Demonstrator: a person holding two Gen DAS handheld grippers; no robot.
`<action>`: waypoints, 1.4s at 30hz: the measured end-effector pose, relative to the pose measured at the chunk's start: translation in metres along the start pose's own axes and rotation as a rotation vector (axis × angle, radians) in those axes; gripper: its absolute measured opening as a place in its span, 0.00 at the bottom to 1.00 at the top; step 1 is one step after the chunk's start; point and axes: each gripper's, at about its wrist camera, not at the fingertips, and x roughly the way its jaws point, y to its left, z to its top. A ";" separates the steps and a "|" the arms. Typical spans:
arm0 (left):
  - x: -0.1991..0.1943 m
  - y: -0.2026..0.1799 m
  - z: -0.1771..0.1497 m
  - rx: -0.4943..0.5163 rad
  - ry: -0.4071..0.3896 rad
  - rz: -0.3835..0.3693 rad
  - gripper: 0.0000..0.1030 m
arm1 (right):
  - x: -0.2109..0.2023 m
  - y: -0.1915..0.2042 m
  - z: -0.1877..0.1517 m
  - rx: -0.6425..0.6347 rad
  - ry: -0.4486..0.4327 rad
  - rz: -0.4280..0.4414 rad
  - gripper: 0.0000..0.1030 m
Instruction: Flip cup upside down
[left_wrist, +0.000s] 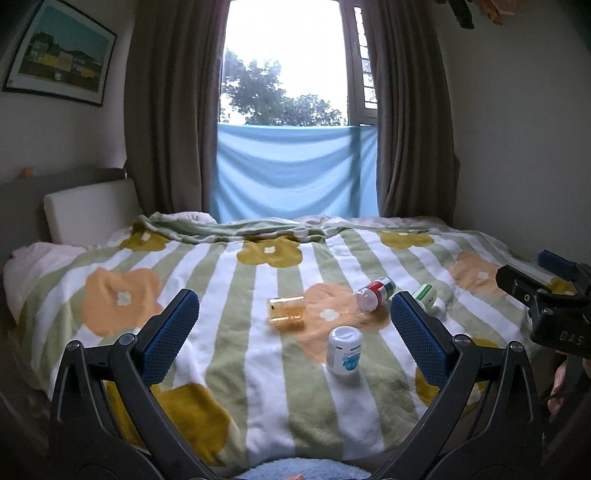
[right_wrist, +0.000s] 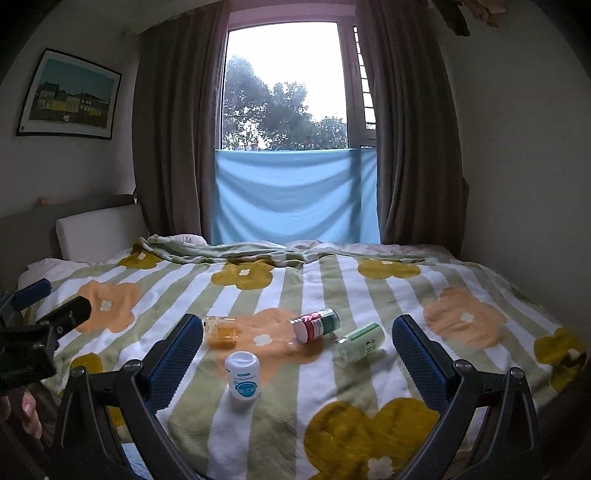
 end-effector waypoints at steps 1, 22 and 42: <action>-0.002 0.001 0.000 0.002 -0.001 0.002 1.00 | 0.000 0.001 0.000 -0.006 -0.002 -0.004 0.99; -0.008 0.005 0.000 -0.009 0.008 0.003 1.00 | -0.006 0.003 -0.001 -0.006 -0.009 -0.004 0.99; -0.007 0.004 -0.001 -0.002 0.009 0.005 1.00 | -0.009 0.003 0.003 -0.010 -0.004 -0.003 0.99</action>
